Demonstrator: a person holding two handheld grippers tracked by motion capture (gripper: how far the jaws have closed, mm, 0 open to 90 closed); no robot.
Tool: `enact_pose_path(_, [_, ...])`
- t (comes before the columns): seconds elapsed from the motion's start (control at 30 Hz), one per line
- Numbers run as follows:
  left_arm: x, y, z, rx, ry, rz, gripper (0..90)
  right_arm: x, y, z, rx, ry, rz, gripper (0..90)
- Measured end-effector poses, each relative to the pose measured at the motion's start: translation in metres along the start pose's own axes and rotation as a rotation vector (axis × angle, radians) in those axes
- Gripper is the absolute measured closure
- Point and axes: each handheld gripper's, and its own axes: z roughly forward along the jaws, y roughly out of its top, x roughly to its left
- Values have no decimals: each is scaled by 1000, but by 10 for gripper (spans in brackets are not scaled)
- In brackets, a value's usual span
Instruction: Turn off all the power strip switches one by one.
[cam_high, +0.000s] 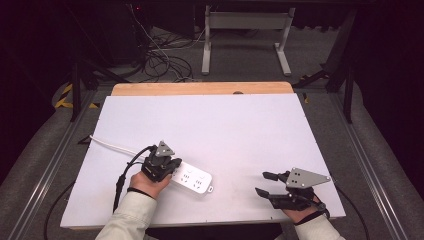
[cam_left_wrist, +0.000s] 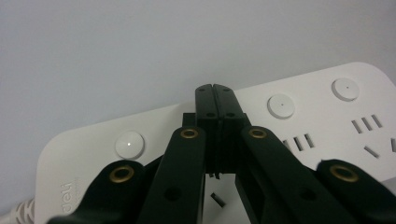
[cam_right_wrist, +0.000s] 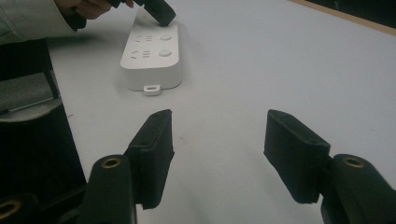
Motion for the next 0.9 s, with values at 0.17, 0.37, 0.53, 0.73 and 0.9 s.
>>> enact_pose_path(0.17, [0,0,0,5,-3,-1,900,0,0,0,1,1,0,421])
enact_pose_path(0.37, [-1,0,0,4,-2,-2,900,0,0,0,1,2,-1,421])
enact_pose_path(0.53, [-1,0,1,3,-3,-13,900,1,0,1,2,2,-4,421])
enact_pose_path(0.73, [-2,1,1,13,7,-3,900,1,0,1,3,2,-3,421])
enact_pose_path(0.9, [-4,2,0,25,17,5,900,1,0,1,4,2,-2,420])
